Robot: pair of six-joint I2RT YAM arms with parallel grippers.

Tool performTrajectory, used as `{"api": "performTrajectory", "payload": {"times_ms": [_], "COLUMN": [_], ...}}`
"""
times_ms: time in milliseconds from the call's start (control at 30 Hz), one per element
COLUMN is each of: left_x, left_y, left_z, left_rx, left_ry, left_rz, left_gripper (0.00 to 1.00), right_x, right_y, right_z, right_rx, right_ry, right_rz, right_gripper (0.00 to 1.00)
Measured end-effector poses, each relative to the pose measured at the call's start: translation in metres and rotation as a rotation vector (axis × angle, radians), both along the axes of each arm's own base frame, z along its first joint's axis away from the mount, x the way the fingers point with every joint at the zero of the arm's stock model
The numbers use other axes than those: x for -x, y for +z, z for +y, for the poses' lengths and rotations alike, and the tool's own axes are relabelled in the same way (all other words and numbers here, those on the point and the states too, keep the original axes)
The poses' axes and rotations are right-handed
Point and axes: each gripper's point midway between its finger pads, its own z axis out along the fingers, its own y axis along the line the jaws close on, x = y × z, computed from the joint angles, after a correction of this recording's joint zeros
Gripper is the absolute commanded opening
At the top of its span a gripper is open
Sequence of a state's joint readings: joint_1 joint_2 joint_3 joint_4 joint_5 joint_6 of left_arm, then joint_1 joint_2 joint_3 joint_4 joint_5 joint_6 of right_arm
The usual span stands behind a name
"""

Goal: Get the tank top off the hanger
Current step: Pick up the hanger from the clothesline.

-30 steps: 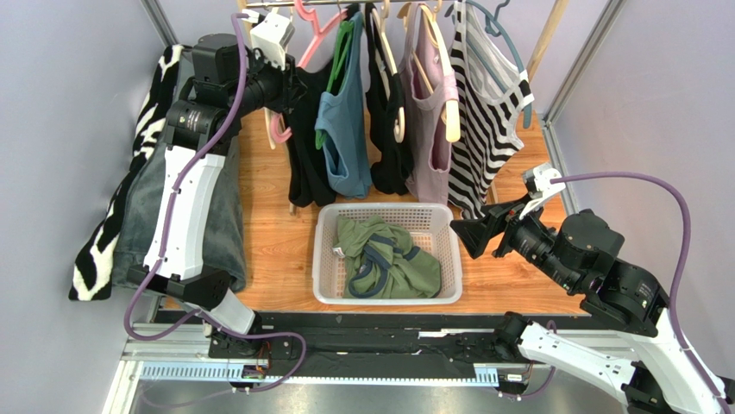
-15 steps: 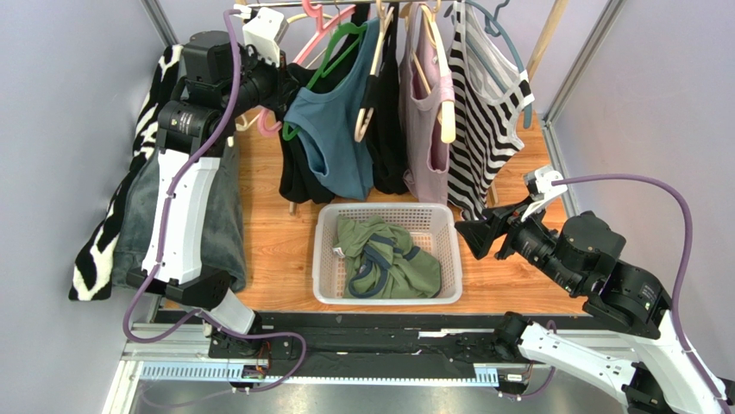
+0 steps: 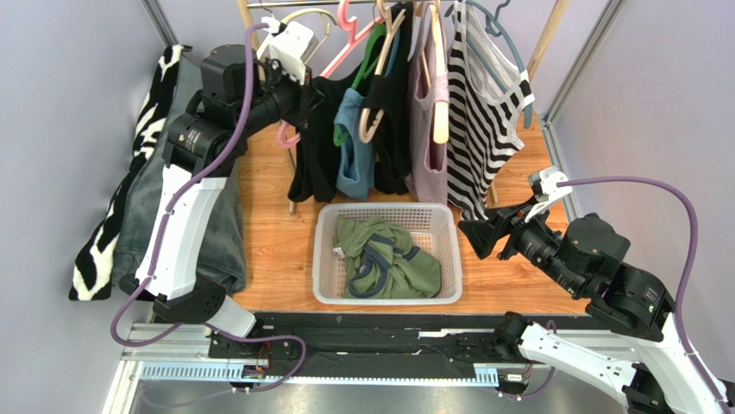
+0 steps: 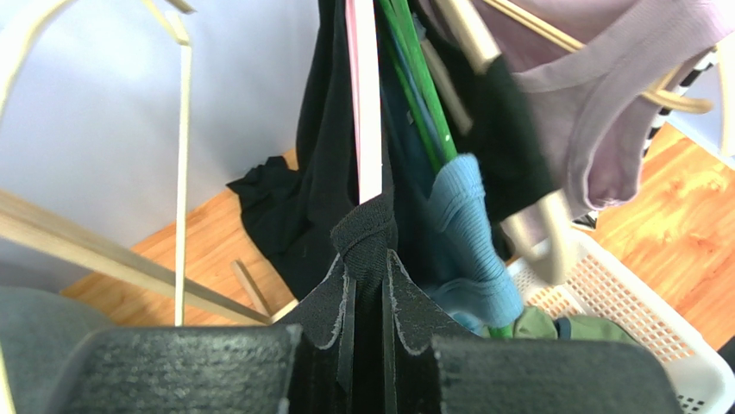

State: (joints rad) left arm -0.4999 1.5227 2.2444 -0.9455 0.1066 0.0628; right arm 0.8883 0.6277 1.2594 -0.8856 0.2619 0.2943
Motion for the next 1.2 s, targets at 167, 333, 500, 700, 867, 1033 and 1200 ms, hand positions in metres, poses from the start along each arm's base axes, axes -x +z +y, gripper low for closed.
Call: {"api": "performTrajectory", "payload": {"times_ms": [167,333,500,700,867,1033,1200], "left_x": [-0.005,-0.014,-0.018,-0.015,0.009,0.024,0.047], "left_y": [-0.006,-0.009,-0.002,0.024,0.041,0.050,0.046], "left_z": [-0.015,-0.033,-0.026,0.000,0.029,0.044,0.057], "left_rx": [-0.021,-0.046,-0.090,-0.139,-0.202,-0.234,-0.232], "left_ry": [-0.011,-0.013,0.035,0.117,0.143,0.152,0.135], "left_rz": [0.003,-0.006,-0.055,-0.161,-0.214,-0.231,-0.220], "left_gripper": [0.00,0.00,0.00,0.00,0.00,0.00,0.00], "right_x": [0.003,0.005,0.005,0.005,0.005,0.007,0.010], "right_y": [0.002,0.000,-0.003,-0.004,-0.004,-0.002,0.000], "right_z": [-0.005,-0.011,-0.015,-0.015,-0.016,-0.018,-0.021], "right_rx": [-0.010,-0.007,0.010,0.011,0.010,-0.001,-0.013], "right_ry": [-0.009,-0.023,-0.033,-0.036,-0.036,-0.037,-0.039], "right_rz": [-0.003,-0.001,0.010,0.010,0.009,0.005,-0.001], "right_gripper": [0.69,0.69,0.69,0.68,0.68,0.67,0.67]}}
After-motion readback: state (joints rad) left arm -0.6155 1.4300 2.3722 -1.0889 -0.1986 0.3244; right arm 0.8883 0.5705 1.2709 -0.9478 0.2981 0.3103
